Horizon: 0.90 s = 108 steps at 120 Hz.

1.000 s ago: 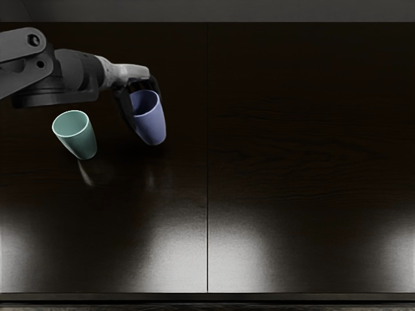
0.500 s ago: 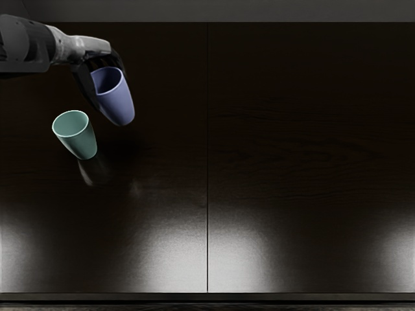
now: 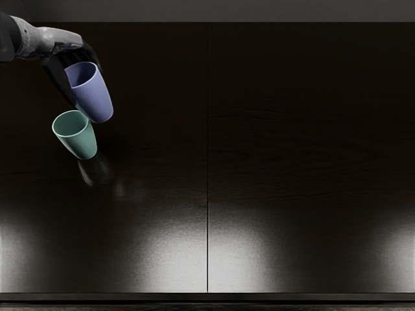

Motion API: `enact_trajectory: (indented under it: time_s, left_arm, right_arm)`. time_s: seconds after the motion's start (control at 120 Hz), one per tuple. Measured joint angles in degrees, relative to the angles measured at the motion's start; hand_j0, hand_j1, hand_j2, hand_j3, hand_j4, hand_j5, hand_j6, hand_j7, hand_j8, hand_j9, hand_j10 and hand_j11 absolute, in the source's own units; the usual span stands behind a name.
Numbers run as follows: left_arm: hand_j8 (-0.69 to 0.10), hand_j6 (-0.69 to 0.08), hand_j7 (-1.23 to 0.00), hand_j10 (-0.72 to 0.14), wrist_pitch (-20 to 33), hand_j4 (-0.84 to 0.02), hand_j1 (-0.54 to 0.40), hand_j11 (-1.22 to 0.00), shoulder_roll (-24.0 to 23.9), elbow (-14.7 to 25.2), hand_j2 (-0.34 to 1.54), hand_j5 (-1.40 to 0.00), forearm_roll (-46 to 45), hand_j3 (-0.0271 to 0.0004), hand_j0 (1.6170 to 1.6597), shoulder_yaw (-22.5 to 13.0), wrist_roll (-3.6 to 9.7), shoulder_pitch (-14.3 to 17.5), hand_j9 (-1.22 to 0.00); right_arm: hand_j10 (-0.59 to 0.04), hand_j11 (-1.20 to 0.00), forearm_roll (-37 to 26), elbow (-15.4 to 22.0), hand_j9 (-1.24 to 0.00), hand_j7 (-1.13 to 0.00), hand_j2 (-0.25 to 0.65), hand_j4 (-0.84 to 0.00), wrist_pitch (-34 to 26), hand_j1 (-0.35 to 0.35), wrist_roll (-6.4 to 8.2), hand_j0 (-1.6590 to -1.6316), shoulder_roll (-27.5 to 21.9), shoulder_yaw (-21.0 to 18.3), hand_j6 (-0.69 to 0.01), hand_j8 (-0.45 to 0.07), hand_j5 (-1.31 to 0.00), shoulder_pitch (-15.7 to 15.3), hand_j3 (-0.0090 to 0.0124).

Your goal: Pick up cup and place in cup with left hand

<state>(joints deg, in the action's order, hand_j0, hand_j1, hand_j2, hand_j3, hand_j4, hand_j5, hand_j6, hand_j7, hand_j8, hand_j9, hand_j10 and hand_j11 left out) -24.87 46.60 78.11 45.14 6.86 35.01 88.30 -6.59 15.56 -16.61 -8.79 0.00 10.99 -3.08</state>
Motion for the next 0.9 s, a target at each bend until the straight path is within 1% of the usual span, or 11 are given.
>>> enact_trajectory:
  time_s: [0.083,0.158,0.225,0.233,0.25,0.442,0.558,0.583,0.617,0.625,0.9]
  left_arm:
    - [-0.311,-0.258,-0.66,-0.467,-0.2,-0.379,-0.121,-0.64,0.7,0.0,0.09,-0.66,-0.2,0.0000,1.6546,0.1,0.00,0.6,-0.64]
    - [-0.327,-0.267,-0.66,-0.467,-0.5,-0.389,-0.113,-0.64,1.6,0.0,0.09,-0.66,-0.3,0.0000,1.6547,0.2,0.00,0.6,-0.64]
    - [-0.323,-0.268,-0.66,-0.467,-0.8,-0.394,-0.110,-0.64,2.1,0.0,0.09,-0.66,-0.3,0.0000,1.6547,0.2,0.00,0.6,-0.64]
    - [-0.314,-0.256,-0.66,-0.466,-0.8,-0.382,-0.112,-0.64,2.2,0.0,0.09,-0.66,-0.3,0.0000,1.6546,0.2,0.00,0.6,-0.64]
    - [-0.329,-0.266,-0.66,-0.466,-0.9,-0.386,-0.113,-0.64,2.5,0.0,0.09,-0.66,-0.3,0.0000,1.6547,0.2,0.00,0.6,-0.64]
    - [-0.330,-0.286,-0.65,-0.465,-1.1,-0.397,-0.108,-0.64,3.2,-0.4,0.09,-0.65,-0.3,0.0000,1.6548,0.2,0.00,0.2,-0.64]
    - [-0.339,-0.305,-0.65,-0.464,-2.0,-0.412,-0.096,-0.64,3.2,-2.1,0.09,-0.65,-0.3,0.0000,1.6548,0.0,0.00,-0.4,-0.64]
    - [-0.333,-0.292,-0.65,-0.464,-2.2,-0.424,-0.094,-0.64,3.2,-2.5,0.09,-0.65,-0.3,0.0000,1.6548,0.0,-0.01,-0.4,-0.64]
    - [-0.338,-0.298,-0.65,-0.465,-2.3,-0.422,-0.088,-0.64,3.2,-2.9,0.08,-0.65,-0.2,0.0000,1.6547,-0.1,-0.01,-0.4,-0.64]
    - [-0.334,-0.285,-0.65,-0.464,-2.4,-0.408,-0.098,-0.64,3.2,-3.0,0.09,-0.65,-0.2,0.0000,1.6547,-0.1,-0.01,-0.4,-0.64]
    - [-0.335,-0.280,-0.64,-0.466,-2.6,-0.407,-0.101,-0.64,2.8,-5.6,0.07,-0.64,0.3,0.0000,1.6548,-0.5,-0.01,-1.4,-0.64]
  right_arm:
    - [-0.028,-0.04,0.0,0.0,-0.04,-0.04,-0.006,-0.028,0.0,-0.316,0.00,-1.6581,0.0,0.0,-0.028,-0.028,-0.04,0.0,0.0000]
    - [-0.028,-0.04,0.0,0.0,-0.04,-0.04,-0.006,-0.028,0.0,-0.316,0.00,-1.6581,0.0,0.0,-0.028,-0.028,-0.04,0.0,0.0000]
    - [-0.028,-0.04,0.0,0.0,-0.04,-0.04,-0.006,-0.028,0.0,-0.316,0.00,-1.6581,0.0,0.0,-0.028,-0.028,-0.04,0.0,0.0000]
    - [-0.028,-0.04,0.0,0.0,-0.04,-0.04,-0.006,-0.028,0.0,-0.316,0.00,-1.6581,0.0,0.0,-0.028,-0.028,-0.04,0.0,0.0000]
    - [-0.028,-0.04,0.0,0.0,-0.04,-0.04,-0.006,-0.028,0.0,-0.316,0.00,-1.6581,0.0,0.0,-0.028,-0.028,-0.04,0.0,0.0000]
    - [-0.028,-0.04,0.0,0.0,-0.04,-0.04,-0.006,-0.028,0.0,-0.316,0.00,-1.6581,0.0,0.0,-0.028,-0.028,-0.04,0.0,0.0000]
    - [-0.028,-0.04,0.0,0.0,-0.04,-0.04,-0.006,-0.028,0.0,-0.316,0.00,-1.6581,0.0,0.0,-0.028,-0.028,-0.04,0.0,0.0000]
    - [-0.028,-0.04,0.0,0.0,-0.04,-0.04,-0.006,-0.028,0.0,-0.316,0.00,-1.6581,0.0,0.0,-0.028,-0.028,-0.04,0.0,0.0000]
    - [-0.028,-0.04,0.0,0.0,-0.04,-0.04,-0.006,-0.028,0.0,-0.316,0.00,-1.6581,0.0,0.0,-0.028,-0.028,-0.04,0.0,0.0000]
    - [-0.028,-0.04,0.0,0.0,-0.04,-0.04,-0.006,-0.028,0.0,-0.316,0.00,-1.6581,0.0,0.0,-0.028,-0.028,-0.04,0.0,0.0000]
    - [-0.028,-0.04,0.0,0.0,-0.04,-0.04,-0.006,-0.028,0.0,-0.316,0.00,-1.6581,0.0,0.0,-0.028,-0.028,-0.04,0.0,0.0000]
